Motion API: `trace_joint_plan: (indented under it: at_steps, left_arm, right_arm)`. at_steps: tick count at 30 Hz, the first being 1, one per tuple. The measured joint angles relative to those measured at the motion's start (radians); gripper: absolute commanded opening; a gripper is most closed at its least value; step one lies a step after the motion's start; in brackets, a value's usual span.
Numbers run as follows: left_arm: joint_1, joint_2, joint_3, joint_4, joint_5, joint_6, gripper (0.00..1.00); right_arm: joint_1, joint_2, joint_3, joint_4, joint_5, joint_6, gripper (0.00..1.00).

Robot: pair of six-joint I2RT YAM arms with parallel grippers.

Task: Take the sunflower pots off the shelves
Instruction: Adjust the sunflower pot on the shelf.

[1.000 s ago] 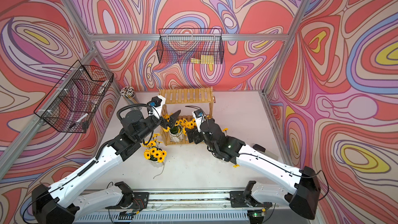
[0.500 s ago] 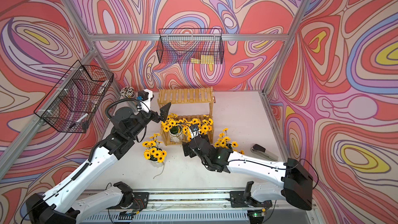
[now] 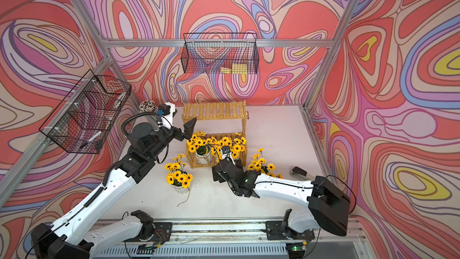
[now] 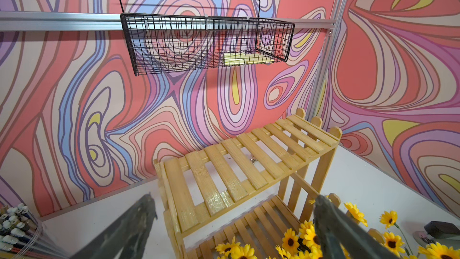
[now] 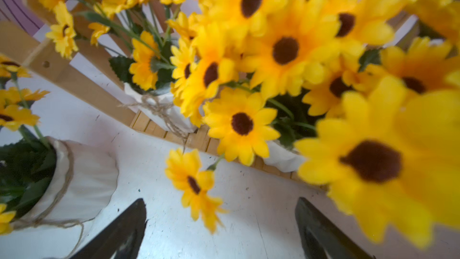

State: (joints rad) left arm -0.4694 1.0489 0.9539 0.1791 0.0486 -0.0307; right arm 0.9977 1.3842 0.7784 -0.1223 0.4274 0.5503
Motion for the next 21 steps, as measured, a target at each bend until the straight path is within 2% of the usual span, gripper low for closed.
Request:
trace_joint_plan:
  at_steps: [4, 21]
  left_arm:
    - [0.0, 0.0, 0.0, 0.0, 0.0, 0.0, 1.0]
    - [0.0, 0.001, 0.0, 0.004, -0.001, 0.004, 1.0]
  right_arm:
    - [-0.08, -0.001, -0.014, 0.032, -0.04, 0.005, 0.93]
    - [-0.167, 0.085, 0.011, 0.071, -0.164, -0.019, 0.94]
